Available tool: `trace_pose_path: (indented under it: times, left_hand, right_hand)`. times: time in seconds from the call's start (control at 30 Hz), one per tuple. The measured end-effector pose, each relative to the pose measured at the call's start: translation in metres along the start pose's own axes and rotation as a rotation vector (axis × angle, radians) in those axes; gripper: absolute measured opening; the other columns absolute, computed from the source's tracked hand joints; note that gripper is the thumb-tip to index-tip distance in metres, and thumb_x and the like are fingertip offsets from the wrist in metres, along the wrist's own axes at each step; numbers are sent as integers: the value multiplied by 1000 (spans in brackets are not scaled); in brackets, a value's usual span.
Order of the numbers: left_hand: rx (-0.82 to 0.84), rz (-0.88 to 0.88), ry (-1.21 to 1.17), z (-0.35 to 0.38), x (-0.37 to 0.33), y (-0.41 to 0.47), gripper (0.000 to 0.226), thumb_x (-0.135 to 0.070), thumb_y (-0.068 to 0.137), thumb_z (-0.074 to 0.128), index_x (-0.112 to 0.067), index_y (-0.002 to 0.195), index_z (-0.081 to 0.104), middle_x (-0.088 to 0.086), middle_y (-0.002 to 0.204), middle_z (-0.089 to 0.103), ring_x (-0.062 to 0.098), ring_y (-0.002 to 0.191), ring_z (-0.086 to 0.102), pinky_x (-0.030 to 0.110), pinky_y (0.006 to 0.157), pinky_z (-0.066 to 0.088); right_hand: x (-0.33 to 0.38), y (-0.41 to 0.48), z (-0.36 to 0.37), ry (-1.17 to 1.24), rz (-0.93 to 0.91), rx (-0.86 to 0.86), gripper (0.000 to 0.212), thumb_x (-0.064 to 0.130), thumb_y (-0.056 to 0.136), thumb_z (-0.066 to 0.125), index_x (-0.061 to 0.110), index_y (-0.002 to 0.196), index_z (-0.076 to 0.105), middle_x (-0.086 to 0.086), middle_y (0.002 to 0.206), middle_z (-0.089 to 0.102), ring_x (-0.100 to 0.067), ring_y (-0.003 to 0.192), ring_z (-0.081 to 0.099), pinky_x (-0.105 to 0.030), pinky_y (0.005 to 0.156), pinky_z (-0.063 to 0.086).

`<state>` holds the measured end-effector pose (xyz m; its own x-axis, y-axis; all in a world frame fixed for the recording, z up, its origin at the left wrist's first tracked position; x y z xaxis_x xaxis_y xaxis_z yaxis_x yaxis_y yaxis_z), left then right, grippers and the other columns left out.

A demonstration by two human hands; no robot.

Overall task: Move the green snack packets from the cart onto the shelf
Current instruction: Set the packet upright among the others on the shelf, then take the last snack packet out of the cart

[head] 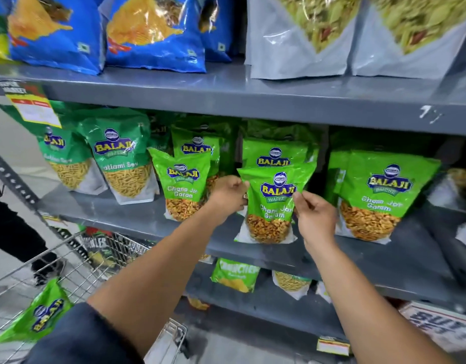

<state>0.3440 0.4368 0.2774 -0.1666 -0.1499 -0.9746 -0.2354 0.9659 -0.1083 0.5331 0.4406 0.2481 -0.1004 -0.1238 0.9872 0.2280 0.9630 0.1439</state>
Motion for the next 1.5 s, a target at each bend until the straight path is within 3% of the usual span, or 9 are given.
trace_pose_path:
  times: [0.1,0.3,0.4,0.6,0.73,0.87,1.1,1.2,1.5]
  left_hand:
    - [29,-6,-30,-2,0,-2,32,-19,95,52,-19,64,42,3,61,44,13,46,51,30,56,44]
    - [-74,58,-78,-26,24,-34,18,-13,95,52,-3,107,59,20,96,63,22,74,58,20,53,47]
    - [-152,123,90,-70,69,-68,27,-27,89,54,-5,101,64,15,81,62,14,75,53,34,70,49]
    - [-479,-151,182,-199,176,-152,23,-28,90,59,-15,107,68,5,102,73,19,96,68,36,86,53]
    - [-666,-328,210,-280,240,-210,13,-17,93,57,-18,87,69,3,80,70,13,73,62,35,73,49]
    - [-923,-486,92,-346,294,-246,24,-16,92,58,-3,110,68,21,102,72,31,95,67,39,86,50]
    - [-1039,-655,-45,-391,356,-260,33,-9,93,51,-6,62,62,17,51,46,22,48,38,30,56,27]
    - [-1026,-722,-57,-375,357,-268,32,-6,91,50,-12,59,47,9,59,38,16,59,36,33,58,28]
    - [-940,-753,-329,-403,392,-212,27,-29,92,58,-8,109,64,-4,103,60,21,106,54,34,91,42]
  right_hand:
    - [2,-1,1,-4,14,1,39,28,82,68,1,111,64,-14,112,69,-21,102,64,-37,95,49]
    - [3,-26,8,115,-144,-131,24,17,83,65,14,107,64,27,68,65,14,64,57,-3,63,41]
    - [-2,-59,36,106,-192,6,18,24,80,65,36,94,63,33,75,65,9,68,58,-5,67,43]
    - [-23,-132,151,14,-222,557,16,27,77,67,39,86,64,17,82,68,-1,74,61,-14,72,47]
    - [-33,-175,233,-138,-252,807,23,14,78,69,36,82,63,1,83,69,-9,76,63,-24,74,49]
    - [-49,-217,317,-339,-328,1021,13,16,79,67,23,90,68,-1,87,68,-16,77,60,-24,69,42]
    - [-101,-271,418,-754,-405,1474,34,28,82,58,19,114,61,-5,119,64,-23,106,58,-27,86,42]
    - [-108,-281,423,-858,-352,1533,37,30,83,54,20,119,56,-8,124,61,-27,107,57,-31,84,44]
    - [-159,-310,503,-980,-162,1516,37,25,88,54,21,125,52,-12,123,62,-24,82,62,-36,73,53]
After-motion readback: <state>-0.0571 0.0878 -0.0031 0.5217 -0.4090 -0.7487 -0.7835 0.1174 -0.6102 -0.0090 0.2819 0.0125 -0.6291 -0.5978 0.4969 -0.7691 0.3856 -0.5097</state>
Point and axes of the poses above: each hand's wrist, its own y-axis towards the middle knuckle, its own z-axis out of the palm, x = y × z, the point moved 1 cm from there along y, towards the middle knuckle
